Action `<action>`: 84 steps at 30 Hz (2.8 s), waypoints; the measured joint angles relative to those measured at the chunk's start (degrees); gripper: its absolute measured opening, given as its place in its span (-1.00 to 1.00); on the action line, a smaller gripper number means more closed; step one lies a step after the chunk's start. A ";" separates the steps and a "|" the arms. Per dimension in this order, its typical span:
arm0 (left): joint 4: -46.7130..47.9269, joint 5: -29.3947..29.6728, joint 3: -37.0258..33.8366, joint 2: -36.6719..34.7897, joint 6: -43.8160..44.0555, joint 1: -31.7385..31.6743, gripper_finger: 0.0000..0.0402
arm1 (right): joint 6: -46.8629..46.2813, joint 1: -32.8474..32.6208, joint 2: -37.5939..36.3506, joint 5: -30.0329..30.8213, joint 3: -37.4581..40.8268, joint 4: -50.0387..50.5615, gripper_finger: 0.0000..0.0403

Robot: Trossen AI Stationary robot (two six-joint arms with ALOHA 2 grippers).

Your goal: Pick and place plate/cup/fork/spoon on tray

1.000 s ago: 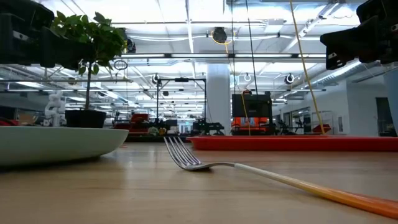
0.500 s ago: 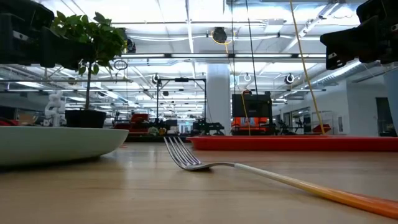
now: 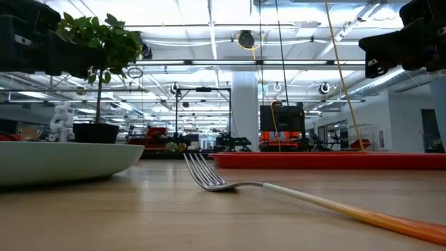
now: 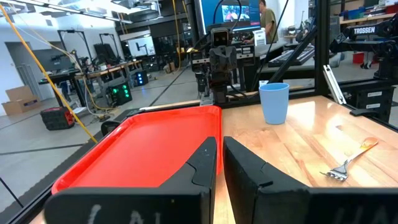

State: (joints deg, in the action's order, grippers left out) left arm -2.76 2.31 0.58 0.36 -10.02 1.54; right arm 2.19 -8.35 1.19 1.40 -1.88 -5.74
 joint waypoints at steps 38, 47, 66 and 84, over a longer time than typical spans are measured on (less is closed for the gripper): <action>-0.02 0.00 0.01 0.00 -0.02 0.00 -0.84 | -0.02 0.01 0.00 0.00 0.01 -0.01 -0.98; -0.43 -0.01 0.01 0.00 -0.01 -0.01 -0.84 | -0.22 0.01 0.00 0.01 -0.01 -0.04 -0.98; -1.28 0.32 0.02 -0.02 -0.07 -0.02 -0.84 | -4.72 0.00 3.03 -0.21 -12.29 -4.85 -0.98; -1.90 1.31 0.02 0.00 2.18 -0.02 -0.84 | 0.53 0.01 36.15 0.34 -65.96 35.50 -0.98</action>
State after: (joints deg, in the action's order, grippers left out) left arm -4.66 3.61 0.60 0.36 -7.84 1.52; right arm 2.72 -8.34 37.35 1.74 -67.85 29.77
